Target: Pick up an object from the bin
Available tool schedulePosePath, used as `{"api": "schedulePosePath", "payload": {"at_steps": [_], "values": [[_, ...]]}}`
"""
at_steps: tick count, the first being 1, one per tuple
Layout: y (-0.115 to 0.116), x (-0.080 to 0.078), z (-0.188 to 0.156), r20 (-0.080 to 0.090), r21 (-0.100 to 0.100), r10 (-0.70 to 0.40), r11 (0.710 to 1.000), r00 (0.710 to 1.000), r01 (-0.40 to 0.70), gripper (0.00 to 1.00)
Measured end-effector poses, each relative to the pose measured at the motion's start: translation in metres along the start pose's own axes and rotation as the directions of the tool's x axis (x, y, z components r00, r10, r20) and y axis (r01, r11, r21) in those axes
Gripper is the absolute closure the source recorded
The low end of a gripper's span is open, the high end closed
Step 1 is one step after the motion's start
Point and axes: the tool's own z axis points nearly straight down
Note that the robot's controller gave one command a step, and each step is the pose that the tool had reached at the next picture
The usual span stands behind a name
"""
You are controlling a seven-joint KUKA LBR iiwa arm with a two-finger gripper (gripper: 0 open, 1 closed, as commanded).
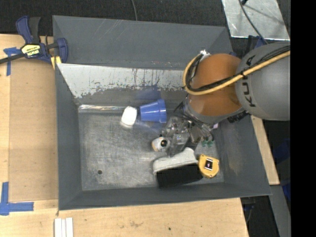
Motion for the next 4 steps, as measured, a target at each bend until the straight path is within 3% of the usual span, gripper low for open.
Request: {"api": "schedulePosePath", "payload": {"at_steps": [1,2,3,4], "values": [[-0.001,-0.007,-0.037,0.010,0.001,0.005,1.000,1.000,-0.005,1.00],[-0.018,0.019,-0.060,0.002,0.001,-0.020,1.000,1.000,0.020,1.00],[-0.018,0.019,-0.060,0.002,0.001,-0.020,1.000,1.000,0.020,1.00],[-0.023,0.014,-0.118,0.004,0.001,-0.005,1.000,1.000,0.005,1.00]]}}
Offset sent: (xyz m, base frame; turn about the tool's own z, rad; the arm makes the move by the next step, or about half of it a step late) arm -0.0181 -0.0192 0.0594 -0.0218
